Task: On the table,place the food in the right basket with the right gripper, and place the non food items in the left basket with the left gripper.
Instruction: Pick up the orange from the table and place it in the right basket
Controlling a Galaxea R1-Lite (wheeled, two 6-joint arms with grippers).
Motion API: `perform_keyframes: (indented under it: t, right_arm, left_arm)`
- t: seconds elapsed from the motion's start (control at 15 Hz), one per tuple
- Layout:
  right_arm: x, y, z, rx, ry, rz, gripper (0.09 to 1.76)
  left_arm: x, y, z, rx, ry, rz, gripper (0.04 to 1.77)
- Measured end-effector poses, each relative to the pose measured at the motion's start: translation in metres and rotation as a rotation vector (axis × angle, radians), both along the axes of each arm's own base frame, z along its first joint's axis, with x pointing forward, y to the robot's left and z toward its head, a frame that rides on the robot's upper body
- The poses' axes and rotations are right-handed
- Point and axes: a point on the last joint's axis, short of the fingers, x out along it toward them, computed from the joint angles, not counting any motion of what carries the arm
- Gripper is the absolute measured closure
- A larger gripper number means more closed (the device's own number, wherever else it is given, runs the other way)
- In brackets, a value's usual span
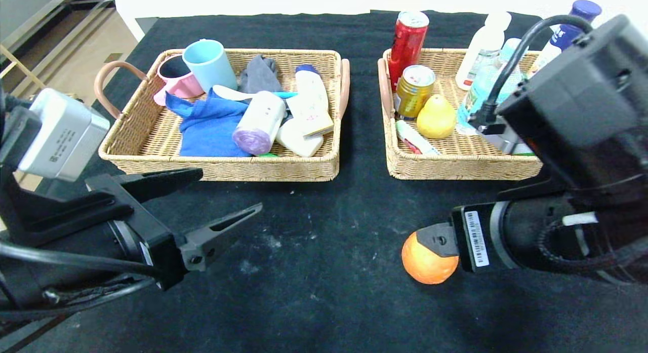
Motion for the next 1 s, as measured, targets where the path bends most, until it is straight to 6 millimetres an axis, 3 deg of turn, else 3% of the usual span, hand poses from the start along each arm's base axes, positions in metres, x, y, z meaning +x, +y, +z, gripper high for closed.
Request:
perform_keyframes:
  t: [0.53,1.0]
  right_arm:
    - [0.02,0.029,-0.023,-0.055,0.099,-0.072,0.14]
    - [0.039,0.036,-0.041,-0.062,0.14,-0.145,0.14]
  left_arm:
    - [-0.004,0.005,0.007,-0.015,-0.023,0.012,0.09]
    - [-0.007,0.007,0.009,-0.022,-0.035,0.013,0.09]
